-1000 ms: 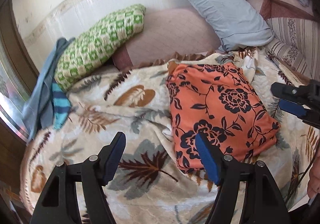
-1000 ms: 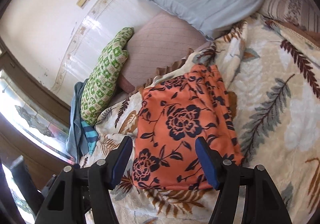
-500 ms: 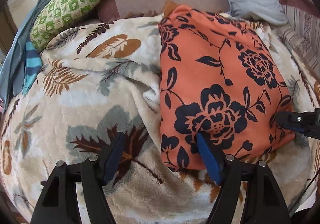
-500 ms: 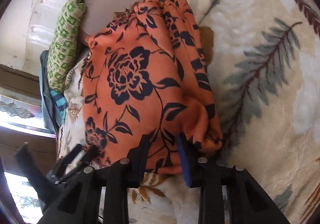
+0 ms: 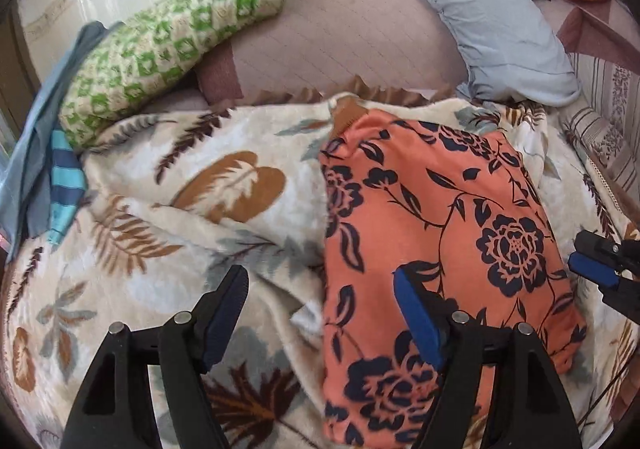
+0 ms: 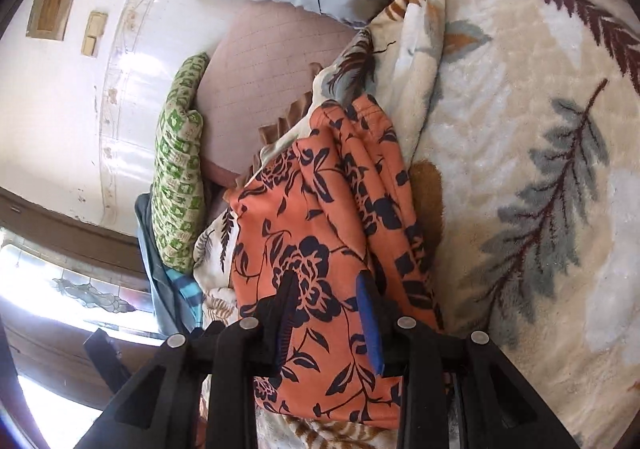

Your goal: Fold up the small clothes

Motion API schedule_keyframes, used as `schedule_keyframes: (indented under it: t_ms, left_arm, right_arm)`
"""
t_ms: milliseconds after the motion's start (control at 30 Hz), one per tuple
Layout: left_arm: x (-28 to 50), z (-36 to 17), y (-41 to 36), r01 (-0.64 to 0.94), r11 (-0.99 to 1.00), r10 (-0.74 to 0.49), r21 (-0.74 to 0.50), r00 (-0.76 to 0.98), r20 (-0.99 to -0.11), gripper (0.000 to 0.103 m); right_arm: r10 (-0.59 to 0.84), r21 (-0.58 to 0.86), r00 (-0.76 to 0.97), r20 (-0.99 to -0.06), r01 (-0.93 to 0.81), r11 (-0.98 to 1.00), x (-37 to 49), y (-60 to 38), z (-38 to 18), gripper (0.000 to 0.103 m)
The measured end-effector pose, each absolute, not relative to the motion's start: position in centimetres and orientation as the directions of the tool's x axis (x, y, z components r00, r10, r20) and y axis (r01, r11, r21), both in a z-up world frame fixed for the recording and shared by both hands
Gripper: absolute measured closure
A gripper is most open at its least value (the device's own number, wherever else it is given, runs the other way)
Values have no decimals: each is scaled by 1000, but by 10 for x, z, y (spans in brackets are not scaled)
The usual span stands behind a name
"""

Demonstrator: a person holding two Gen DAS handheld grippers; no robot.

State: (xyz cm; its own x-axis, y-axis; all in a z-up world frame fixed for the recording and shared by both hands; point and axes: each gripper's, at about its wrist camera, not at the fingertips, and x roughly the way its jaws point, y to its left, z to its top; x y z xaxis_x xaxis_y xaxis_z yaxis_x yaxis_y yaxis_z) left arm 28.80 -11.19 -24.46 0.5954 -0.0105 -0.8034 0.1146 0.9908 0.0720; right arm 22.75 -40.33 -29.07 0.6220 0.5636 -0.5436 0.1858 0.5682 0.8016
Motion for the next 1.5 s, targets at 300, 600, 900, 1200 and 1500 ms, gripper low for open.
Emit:
schedule_keyframes:
  t_ms: [300,600,900,1200,1500]
  left_arm:
    - [300,-263,-127,136,988,-5,78,523,-852,15]
    - [291,-238,-122,111,991,0,79,576,-818,15]
    - [280,-228,-126,120,985,19,121,632,-775,15]
    - [282,-230,-122,110,986,27,126,640,-768,15]
    - [286,-235,-120,105,987,28,122,632,-775,15]
  right_arm:
    - [573,724,483,-663,217,655,244,-391,-310,47]
    - [553,785,585,-593,268,558,235,-431,-308,40]
    - [552,784,580,-599,285,552,234,-439,-313,39]
    - [516,754,581,-629,295,587,242,-428,-311,37]
    - [489,727,577,-654,300,618,250,-419,-311,37]
